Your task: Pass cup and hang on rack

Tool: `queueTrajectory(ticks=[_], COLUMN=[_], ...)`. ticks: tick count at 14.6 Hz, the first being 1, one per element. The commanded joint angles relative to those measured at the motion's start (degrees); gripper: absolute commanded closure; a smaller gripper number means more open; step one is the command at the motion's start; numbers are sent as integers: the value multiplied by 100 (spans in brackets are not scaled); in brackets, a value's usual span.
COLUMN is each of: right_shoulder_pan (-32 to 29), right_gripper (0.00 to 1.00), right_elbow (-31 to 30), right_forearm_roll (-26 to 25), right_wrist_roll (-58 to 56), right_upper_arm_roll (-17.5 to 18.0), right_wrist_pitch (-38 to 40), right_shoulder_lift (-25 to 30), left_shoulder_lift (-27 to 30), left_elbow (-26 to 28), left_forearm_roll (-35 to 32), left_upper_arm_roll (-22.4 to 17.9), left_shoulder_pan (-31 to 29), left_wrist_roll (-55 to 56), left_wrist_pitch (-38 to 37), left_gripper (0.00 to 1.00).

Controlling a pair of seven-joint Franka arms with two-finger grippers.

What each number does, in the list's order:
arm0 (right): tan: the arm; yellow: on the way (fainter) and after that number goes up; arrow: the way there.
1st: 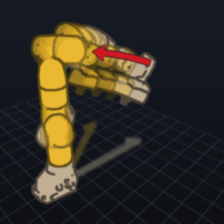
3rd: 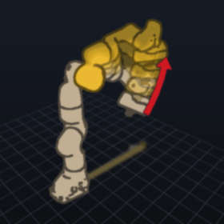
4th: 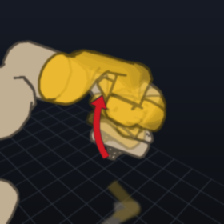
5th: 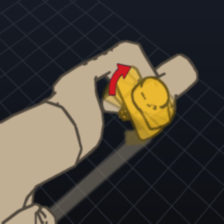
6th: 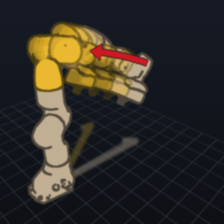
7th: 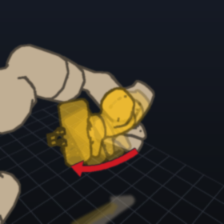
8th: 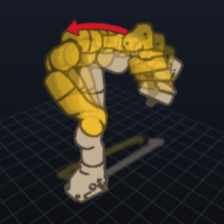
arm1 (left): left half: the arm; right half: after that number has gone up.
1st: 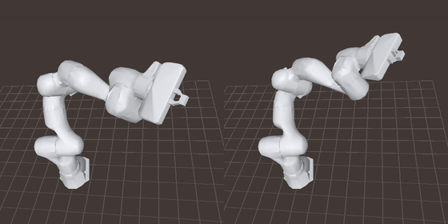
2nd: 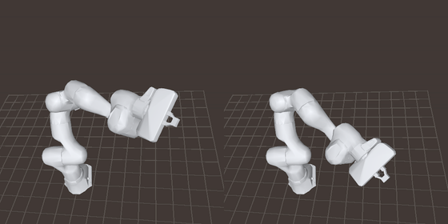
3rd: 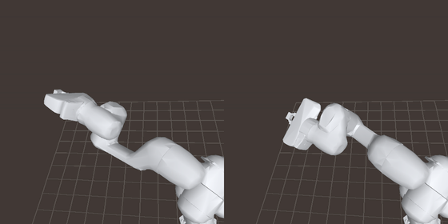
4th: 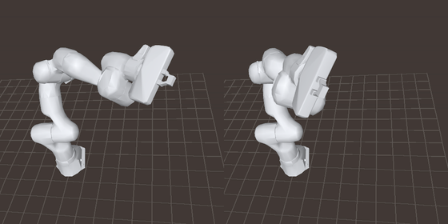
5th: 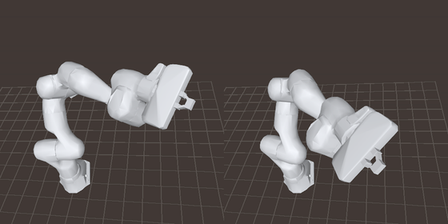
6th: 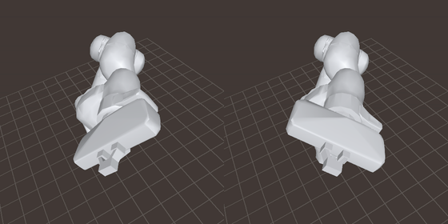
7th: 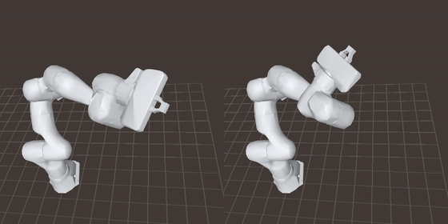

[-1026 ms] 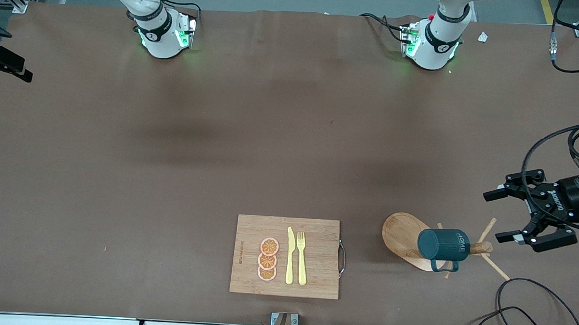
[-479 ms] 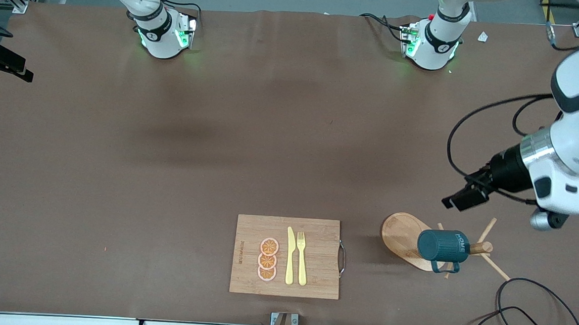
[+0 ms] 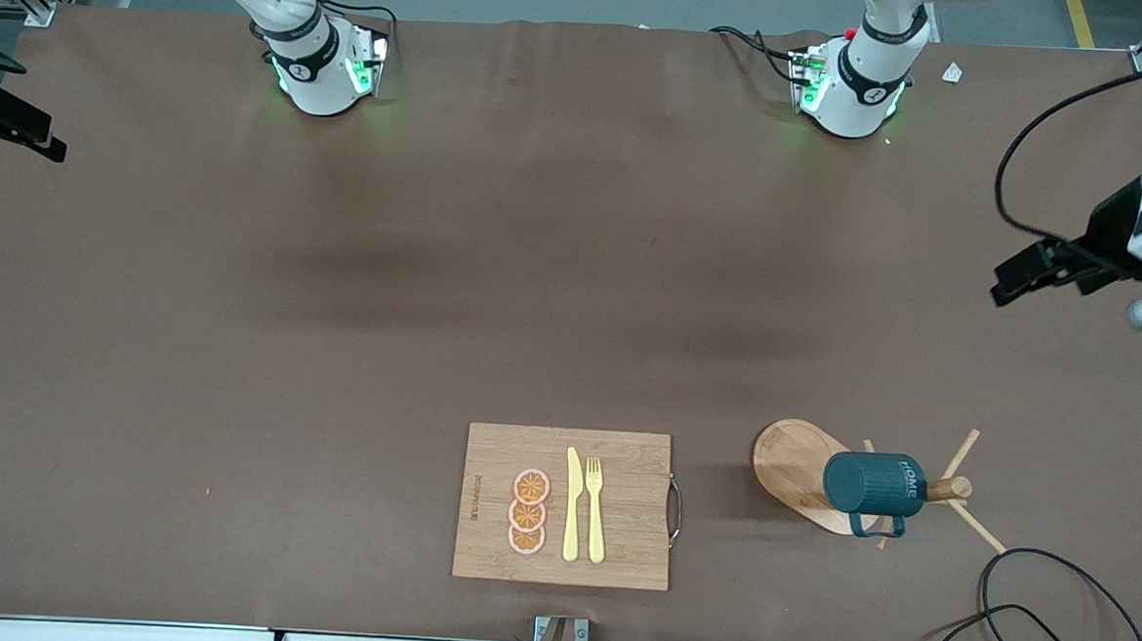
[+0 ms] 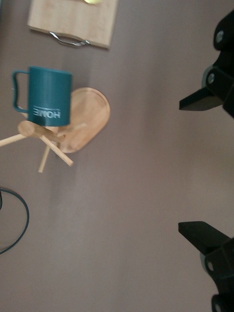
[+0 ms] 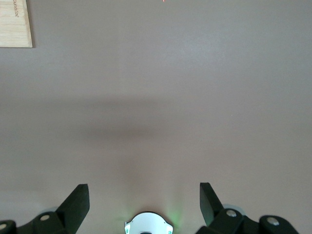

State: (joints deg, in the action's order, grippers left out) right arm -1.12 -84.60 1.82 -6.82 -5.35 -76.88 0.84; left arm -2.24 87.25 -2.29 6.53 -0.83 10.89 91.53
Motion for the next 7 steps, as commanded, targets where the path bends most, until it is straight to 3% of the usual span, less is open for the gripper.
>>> queueTrajectory(ticks=[1, 7], right_shoulder_pan=[-55, -46], right_gripper=[0, 0], right_elbow=[-109, -109], right_forearm_roll=[38, 38], right_wrist_roll=[14, 14], right_upper_arm_roll=[52, 60], right_wrist_pitch=[-3, -3], right_shoulder_lift=[127, 127], left_shoulder_lift=[321, 629], left_elbow=[213, 600], left_forearm_roll=[-184, -167], left_upper_arm_roll=[6, 24], left_shoulder_pan=[13, 31], left_wrist_roll=[-395, -298], left_wrist_pitch=[-232, -66], left_gripper=[0, 0])
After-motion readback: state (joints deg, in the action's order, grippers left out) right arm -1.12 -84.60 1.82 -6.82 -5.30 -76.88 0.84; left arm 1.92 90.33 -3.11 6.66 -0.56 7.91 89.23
